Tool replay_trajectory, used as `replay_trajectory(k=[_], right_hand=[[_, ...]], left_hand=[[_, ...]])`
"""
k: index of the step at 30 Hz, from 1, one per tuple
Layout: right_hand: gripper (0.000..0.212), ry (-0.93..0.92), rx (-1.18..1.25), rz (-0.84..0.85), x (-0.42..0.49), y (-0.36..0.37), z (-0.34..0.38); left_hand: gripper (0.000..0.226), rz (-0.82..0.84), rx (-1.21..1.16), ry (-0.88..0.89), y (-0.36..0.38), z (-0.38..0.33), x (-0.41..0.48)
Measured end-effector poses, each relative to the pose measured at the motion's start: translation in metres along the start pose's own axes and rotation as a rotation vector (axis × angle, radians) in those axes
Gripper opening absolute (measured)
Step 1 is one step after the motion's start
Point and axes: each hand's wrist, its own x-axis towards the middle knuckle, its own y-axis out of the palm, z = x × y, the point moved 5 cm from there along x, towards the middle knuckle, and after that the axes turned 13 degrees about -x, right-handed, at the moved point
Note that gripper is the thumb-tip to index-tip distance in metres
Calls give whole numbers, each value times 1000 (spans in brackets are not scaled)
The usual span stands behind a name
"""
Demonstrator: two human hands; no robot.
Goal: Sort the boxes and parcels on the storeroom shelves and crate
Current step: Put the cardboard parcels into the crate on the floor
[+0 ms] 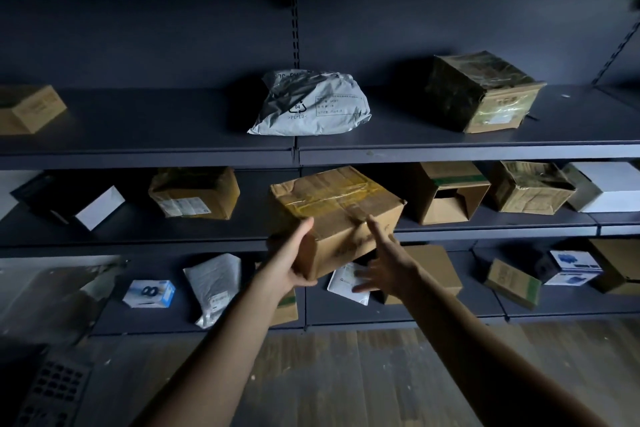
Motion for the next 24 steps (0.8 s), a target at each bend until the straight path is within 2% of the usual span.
replay_trajectory(k=[2,4,5,7,8,10,12,15,18,22,24], right_hand=[[105,-42,-40,101,-4,24,7],[121,-23,-2,19,3,24,9],[120,4,32,-28,7,20,9],[87,55,64,-46,4,10,15],[72,82,61,-24,0,4,18],[63,130,53,16,0,-11,18],[68,155,30,51,0,-22,19],[84,172,-54,22,1,-33,18],[95,202,-82,13,-3,-35,19],[77,167,-166,33,-10,-31,25],[75,131,-158,69,-9,-28,28]], left_hand=[[111,-20,78,40,11,5,-6],[104,-17,152,59,19,9,-12],[108,1,190,62,20,10,-14],[110,20,243,93,18,4,-18],[103,6,253,121,13,-2,-16],[80,-46,214,146,0,-12,-10],[66,-71,114,108,-10,-16,-2],[57,-73,40,46,-18,-18,0],[68,-86,30,20,-22,-23,-1],[68,-41,125,0,-15,-30,-1],[82,5,163,-17,-10,-31,-1]])
